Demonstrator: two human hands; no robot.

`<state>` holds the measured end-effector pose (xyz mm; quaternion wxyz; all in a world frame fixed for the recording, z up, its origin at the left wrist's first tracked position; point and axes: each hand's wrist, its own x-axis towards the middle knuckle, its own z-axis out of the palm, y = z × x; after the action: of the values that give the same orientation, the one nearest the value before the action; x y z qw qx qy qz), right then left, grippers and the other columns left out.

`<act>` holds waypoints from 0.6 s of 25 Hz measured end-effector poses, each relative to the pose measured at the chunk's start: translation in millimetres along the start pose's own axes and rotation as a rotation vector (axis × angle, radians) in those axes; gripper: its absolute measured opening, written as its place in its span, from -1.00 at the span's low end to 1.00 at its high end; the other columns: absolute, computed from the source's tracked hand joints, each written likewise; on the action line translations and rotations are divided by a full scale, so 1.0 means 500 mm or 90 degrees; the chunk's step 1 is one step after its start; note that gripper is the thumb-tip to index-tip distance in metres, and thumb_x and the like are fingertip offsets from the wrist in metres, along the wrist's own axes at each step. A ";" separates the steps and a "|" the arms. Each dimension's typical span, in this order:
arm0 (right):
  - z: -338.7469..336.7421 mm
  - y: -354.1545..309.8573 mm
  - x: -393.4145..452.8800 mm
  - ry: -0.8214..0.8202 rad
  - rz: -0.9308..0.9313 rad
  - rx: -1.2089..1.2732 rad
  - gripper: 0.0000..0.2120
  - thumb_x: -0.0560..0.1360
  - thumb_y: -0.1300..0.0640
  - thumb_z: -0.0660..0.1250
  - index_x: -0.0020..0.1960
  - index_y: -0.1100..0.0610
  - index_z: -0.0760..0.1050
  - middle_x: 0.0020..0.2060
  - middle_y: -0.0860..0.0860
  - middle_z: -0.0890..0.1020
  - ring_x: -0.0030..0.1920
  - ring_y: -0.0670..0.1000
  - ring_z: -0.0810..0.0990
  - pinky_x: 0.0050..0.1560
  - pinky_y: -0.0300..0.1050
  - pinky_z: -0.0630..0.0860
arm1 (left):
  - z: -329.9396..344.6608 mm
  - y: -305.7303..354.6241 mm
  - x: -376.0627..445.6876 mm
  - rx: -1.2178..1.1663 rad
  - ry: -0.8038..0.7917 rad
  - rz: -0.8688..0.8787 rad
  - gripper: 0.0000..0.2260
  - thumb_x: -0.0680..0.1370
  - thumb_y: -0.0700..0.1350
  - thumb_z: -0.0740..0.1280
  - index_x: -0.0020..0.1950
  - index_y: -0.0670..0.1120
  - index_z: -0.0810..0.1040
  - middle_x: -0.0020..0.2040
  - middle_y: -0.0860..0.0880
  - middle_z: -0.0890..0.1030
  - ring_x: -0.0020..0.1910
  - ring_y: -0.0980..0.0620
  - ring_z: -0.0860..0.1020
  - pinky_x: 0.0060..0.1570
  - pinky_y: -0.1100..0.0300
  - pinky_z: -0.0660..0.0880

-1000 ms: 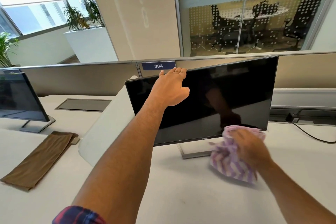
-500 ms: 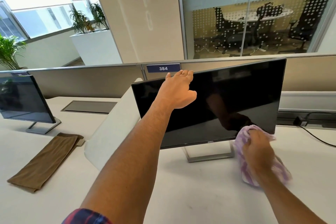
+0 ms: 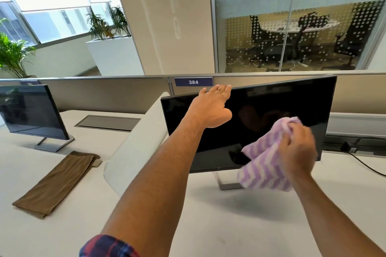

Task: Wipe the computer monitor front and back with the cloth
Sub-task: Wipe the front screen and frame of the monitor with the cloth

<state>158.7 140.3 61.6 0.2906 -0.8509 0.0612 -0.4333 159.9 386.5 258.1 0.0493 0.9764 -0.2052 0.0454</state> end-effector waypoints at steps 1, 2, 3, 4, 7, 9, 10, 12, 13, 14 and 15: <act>-0.010 0.001 0.014 0.026 0.054 0.006 -0.77 0.60 0.22 0.24 0.23 0.24 0.51 0.08 0.22 0.57 0.02 0.26 0.55 -0.08 0.12 0.55 | 0.000 -0.002 -0.003 -0.020 0.002 0.005 -0.33 0.56 -0.07 0.19 0.64 -0.06 0.01 0.64 -0.02 0.07 0.61 0.02 -0.01 0.57 -0.08 -0.07; -0.014 0.002 0.017 0.026 0.063 0.006 -0.76 0.60 0.24 0.28 0.25 0.25 0.50 0.10 0.23 0.56 0.04 0.26 0.54 -0.06 0.12 0.56 | 0.001 -0.008 -0.006 -0.038 0.009 0.010 -0.34 0.56 -0.08 0.19 0.64 -0.05 0.04 0.63 -0.01 0.10 0.61 0.02 0.00 0.57 -0.08 -0.08; -0.015 0.005 0.011 0.019 0.032 -0.007 -0.74 0.59 0.24 0.31 0.27 0.27 0.49 0.11 0.24 0.56 0.06 0.25 0.54 -0.03 0.13 0.57 | 0.002 -0.016 -0.011 -0.040 0.028 0.009 -0.36 0.56 -0.08 0.19 0.63 -0.05 0.08 0.62 -0.01 0.13 0.61 0.02 0.03 0.57 -0.10 -0.10; -0.012 0.010 -0.004 0.001 -0.027 -0.020 -0.71 0.59 0.23 0.32 0.28 0.28 0.48 0.13 0.24 0.55 0.08 0.24 0.54 0.00 0.14 0.58 | 0.003 -0.028 -0.018 -0.024 0.059 -0.002 -0.38 0.56 -0.07 0.19 0.62 -0.07 0.12 0.61 -0.02 0.18 0.60 0.00 0.06 0.57 -0.13 -0.12; 0.016 0.044 -0.082 -0.079 -0.126 -0.037 -0.70 0.57 0.25 0.32 0.29 0.28 0.48 0.15 0.23 0.54 0.11 0.25 0.53 -0.01 0.21 0.62 | 0.011 -0.079 -0.053 0.029 0.159 -0.107 -0.42 0.57 -0.02 0.17 0.58 -0.12 0.21 0.57 -0.07 0.28 0.58 -0.09 0.14 0.53 -0.20 -0.24; 0.036 0.059 -0.147 -0.104 -0.132 -0.042 -0.71 0.57 0.33 0.29 0.29 0.29 0.49 0.13 0.24 0.55 0.09 0.26 0.55 -0.03 0.19 0.64 | 0.019 -0.113 -0.081 0.024 0.176 -0.166 -0.44 0.58 0.00 0.16 0.57 -0.11 0.23 0.56 -0.06 0.29 0.58 -0.14 0.14 0.48 -0.22 -0.28; 0.044 0.058 -0.175 -0.109 -0.152 -0.050 -0.69 0.54 0.38 0.33 0.27 0.32 0.51 0.11 0.26 0.58 0.07 0.28 0.58 -0.01 0.18 0.65 | 0.021 -0.123 -0.091 0.021 0.173 -0.175 -0.45 0.57 0.00 0.17 0.56 -0.09 0.24 0.56 -0.05 0.30 0.58 -0.15 0.15 0.48 -0.24 -0.24; 0.056 0.038 -0.218 -0.143 -0.212 -0.047 -0.59 0.39 0.41 0.50 0.22 0.37 0.56 0.05 0.29 0.65 0.01 0.32 0.66 0.02 0.20 0.64 | 0.021 -0.131 -0.101 0.011 0.162 -0.166 -0.45 0.55 0.00 0.19 0.54 -0.07 0.27 0.53 -0.03 0.34 0.53 -0.13 0.23 0.50 -0.25 -0.06; 0.063 0.021 -0.232 -0.168 -0.233 -0.039 -0.54 0.31 0.38 0.57 0.19 0.37 0.60 0.03 0.28 0.68 -0.01 0.31 0.68 0.03 0.19 0.63 | 0.017 -0.131 -0.102 0.009 0.156 -0.160 -0.45 0.54 0.00 0.20 0.53 -0.07 0.29 0.51 -0.02 0.37 0.50 -0.12 0.28 0.48 -0.24 0.04; 0.069 0.004 -0.241 -0.189 -0.248 -0.032 -0.52 0.27 0.35 0.60 0.17 0.37 0.62 0.02 0.25 0.70 -0.02 0.29 0.70 0.04 0.17 0.62 | 0.014 -0.131 -0.103 0.011 0.151 -0.156 -0.45 0.53 0.00 0.20 0.52 -0.07 0.30 0.50 -0.02 0.38 0.47 -0.11 0.32 0.46 -0.23 0.10; 0.077 -0.011 -0.249 -0.204 -0.261 -0.024 -0.51 0.24 0.34 0.63 0.16 0.35 0.64 0.02 0.23 0.71 -0.02 0.27 0.70 0.05 0.13 0.62 | 0.011 -0.133 -0.105 0.017 0.144 -0.152 -0.45 0.53 0.00 0.19 0.52 -0.07 0.30 0.49 -0.02 0.39 0.45 -0.10 0.35 0.45 -0.22 0.15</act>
<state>110.8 206.2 -40.2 0.1870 -0.9086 -0.1510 -0.3416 139.5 467.1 242.1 0.0644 0.9831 -0.0803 0.1516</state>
